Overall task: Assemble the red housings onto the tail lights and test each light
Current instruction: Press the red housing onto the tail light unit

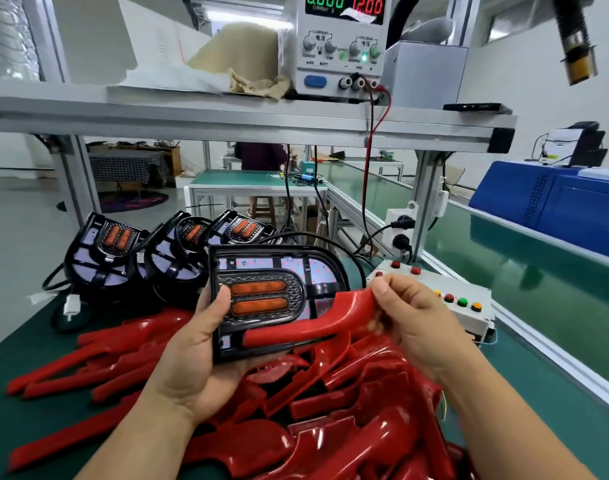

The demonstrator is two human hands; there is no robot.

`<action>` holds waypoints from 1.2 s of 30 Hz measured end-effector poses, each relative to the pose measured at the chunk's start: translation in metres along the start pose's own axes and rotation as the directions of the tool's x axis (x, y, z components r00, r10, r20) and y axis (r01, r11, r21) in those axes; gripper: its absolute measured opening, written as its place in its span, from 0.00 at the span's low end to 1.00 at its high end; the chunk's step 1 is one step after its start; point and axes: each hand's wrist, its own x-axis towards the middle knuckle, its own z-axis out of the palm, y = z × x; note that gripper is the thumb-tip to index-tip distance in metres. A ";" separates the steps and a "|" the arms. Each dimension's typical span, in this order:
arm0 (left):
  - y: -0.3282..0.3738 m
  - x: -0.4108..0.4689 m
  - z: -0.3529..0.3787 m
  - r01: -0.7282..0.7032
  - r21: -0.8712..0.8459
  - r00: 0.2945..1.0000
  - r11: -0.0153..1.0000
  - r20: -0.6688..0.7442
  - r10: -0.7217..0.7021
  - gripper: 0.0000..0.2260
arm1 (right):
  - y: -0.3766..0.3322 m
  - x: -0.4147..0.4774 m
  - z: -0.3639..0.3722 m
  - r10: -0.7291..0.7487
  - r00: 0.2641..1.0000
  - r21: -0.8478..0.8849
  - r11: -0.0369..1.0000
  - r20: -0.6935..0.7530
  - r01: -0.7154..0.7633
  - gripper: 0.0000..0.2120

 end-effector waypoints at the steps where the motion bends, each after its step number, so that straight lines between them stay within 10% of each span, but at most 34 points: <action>1: -0.001 0.000 0.001 -0.005 0.009 1.000 1.000 0.005 0.005 0.24 | 0.002 0.000 0.002 0.015 1.000 -0.013 1.000 -0.023 -0.015 0.11; 11: -0.005 -0.002 0.003 -0.020 0.097 1.000 0.995 -0.014 0.021 0.21 | 0.009 -0.003 0.018 -0.053 0.979 -0.300 0.954 -0.197 -0.009 0.11; 19: -0.004 0.000 0.008 0.031 0.079 0.998 0.996 -0.063 -0.026 0.23 | 0.006 -0.002 0.015 -0.094 0.994 0.095 0.991 -0.060 0.099 0.09; 36: -0.003 -0.007 0.005 -0.028 0.216 0.994 0.976 0.105 0.006 0.35 | 0.019 -0.004 0.015 -0.253 0.958 -0.596 0.793 -0.136 0.125 0.08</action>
